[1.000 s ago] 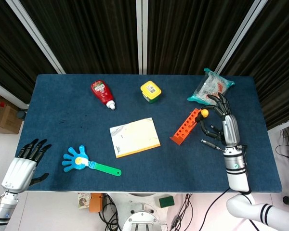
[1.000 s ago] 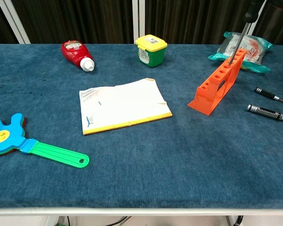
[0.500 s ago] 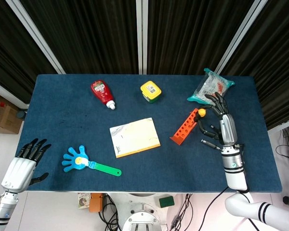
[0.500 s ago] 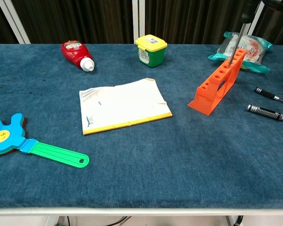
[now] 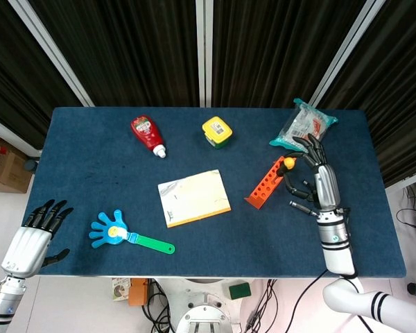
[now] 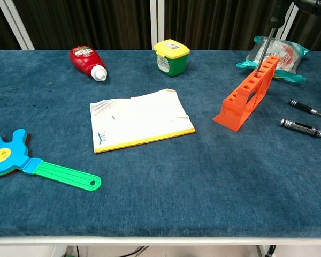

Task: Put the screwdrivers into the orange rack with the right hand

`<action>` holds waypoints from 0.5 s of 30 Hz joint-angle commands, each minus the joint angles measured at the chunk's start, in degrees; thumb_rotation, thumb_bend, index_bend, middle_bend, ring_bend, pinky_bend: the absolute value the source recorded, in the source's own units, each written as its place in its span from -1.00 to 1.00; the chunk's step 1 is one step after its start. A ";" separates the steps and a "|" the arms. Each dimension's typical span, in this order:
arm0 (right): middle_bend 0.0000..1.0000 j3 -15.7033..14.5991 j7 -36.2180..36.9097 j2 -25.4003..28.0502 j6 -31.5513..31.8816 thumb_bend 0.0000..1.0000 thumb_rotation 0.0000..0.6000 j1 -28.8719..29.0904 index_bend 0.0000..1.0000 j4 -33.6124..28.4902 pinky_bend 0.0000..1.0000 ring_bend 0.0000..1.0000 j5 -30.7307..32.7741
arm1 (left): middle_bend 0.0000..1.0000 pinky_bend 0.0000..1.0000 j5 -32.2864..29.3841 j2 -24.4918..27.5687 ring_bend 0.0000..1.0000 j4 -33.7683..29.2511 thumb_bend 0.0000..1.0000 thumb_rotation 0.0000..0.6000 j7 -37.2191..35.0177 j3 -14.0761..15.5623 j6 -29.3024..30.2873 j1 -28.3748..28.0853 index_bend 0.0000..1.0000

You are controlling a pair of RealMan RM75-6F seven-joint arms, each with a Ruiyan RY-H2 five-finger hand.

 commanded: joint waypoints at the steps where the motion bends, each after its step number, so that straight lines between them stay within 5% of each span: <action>1: -0.73 -0.10 0.21 0.04 -0.09 -0.16 1.00 -0.10 0.49 0.22 -1.00 -1.00 0.15 | -0.83 -0.64 -0.02 -0.01 -0.94 0.00 -0.89 1.00 0.04 0.03 -0.13 -0.04 -0.69; 8: -0.78 -0.55 1.17 0.23 -0.87 -0.26 1.00 -0.19 0.23 1.23 -1.00 -1.00 0.42 | -0.83 -0.64 0.00 -0.11 -0.94 -0.01 -0.89 1.00 0.27 0.03 -0.13 -0.04 -0.69; 15: -0.91 -1.46 1.81 1.50 -2.94 -0.57 1.00 -0.42 -0.48 0.51 -1.00 -1.00 1.18 | -0.83 -0.64 -0.37 -0.13 -0.94 -0.10 -0.89 1.00 0.48 -0.06 -0.48 -0.11 -0.69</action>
